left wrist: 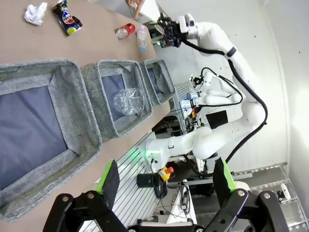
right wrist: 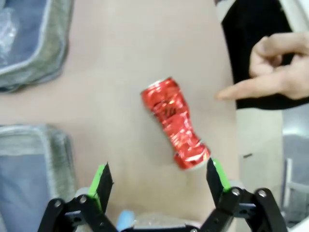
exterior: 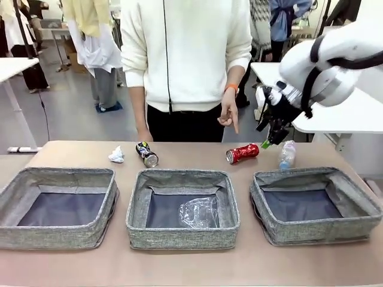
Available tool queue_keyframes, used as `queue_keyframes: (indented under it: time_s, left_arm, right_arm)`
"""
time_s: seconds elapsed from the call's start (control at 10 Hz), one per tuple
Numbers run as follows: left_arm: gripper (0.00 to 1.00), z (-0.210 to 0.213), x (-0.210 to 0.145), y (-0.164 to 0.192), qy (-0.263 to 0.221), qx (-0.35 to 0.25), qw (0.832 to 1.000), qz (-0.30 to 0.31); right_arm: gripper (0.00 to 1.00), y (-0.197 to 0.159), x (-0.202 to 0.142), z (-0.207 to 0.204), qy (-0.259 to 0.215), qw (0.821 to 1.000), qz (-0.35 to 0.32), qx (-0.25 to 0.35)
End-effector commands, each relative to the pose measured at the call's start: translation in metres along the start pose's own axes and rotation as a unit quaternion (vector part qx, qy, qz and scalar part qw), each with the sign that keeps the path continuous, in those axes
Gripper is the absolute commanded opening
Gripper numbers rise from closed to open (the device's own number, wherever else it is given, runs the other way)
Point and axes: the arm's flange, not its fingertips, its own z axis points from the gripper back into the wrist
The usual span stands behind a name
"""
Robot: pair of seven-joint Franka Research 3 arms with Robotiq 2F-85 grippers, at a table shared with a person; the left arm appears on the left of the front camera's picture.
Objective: Sort the waste into the appropriate baskets.
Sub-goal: Pick up the waste item pointed out by the person.
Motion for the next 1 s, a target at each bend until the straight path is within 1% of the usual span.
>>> queue_keyframes:
  time_s: [0.0, 0.1, 0.2, 0.3, 0.4, 0.5, 0.6, 0.9]
  left_arm:
    - [1.0, 0.001, 0.0, -0.003, -0.006, -0.011, 1.0, -0.01]
    - [1.0, 0.001, 0.0, -0.003, -0.006, -0.011, 1.0, -0.01]
    - [1.0, 0.001, 0.0, -0.003, -0.006, -0.011, 1.0, -0.01]
    - [1.0, 0.001, 0.0, -0.003, -0.006, -0.011, 1.0, -0.01]
    - [1.0, 0.001, 0.0, -0.003, -0.006, -0.011, 1.0, -0.01]
    - [1.0, 0.001, 0.0, -0.003, -0.006, -0.011, 1.0, -0.01]
    - [1.0, 0.001, 0.0, -0.003, -0.006, -0.011, 1.0, -0.01]
    - [1.0, 0.001, 0.0, -0.003, -0.006, -0.011, 1.0, -0.01]
  right_arm:
    - [1.0, -0.026, 0.001, -0.027, -0.012, 1.0, 0.021, 0.003]
    - [1.0, -0.035, -0.001, -0.047, -0.001, 1.0, 0.019, 0.017]
    - [1.0, -0.041, -0.004, -0.066, 0.003, 0.999, 0.021, 0.044]
    - [1.0, -0.044, -0.007, -0.08, 0.006, 0.999, 0.016, 0.047]
    - [1.0, -0.046, -0.008, -0.091, -0.004, 0.999, 0.014, 0.05]
    - [1.0, -0.047, -0.01, -0.102, 0.007, 0.999, 0.005, 0.044]
    - [1.0, -0.046, -0.011, -0.109, -0.004, 0.999, 0.002, 0.035]
    - [1.0, -0.042, -0.016, -0.112, -0.005, 0.999, -0.011, 0.051]
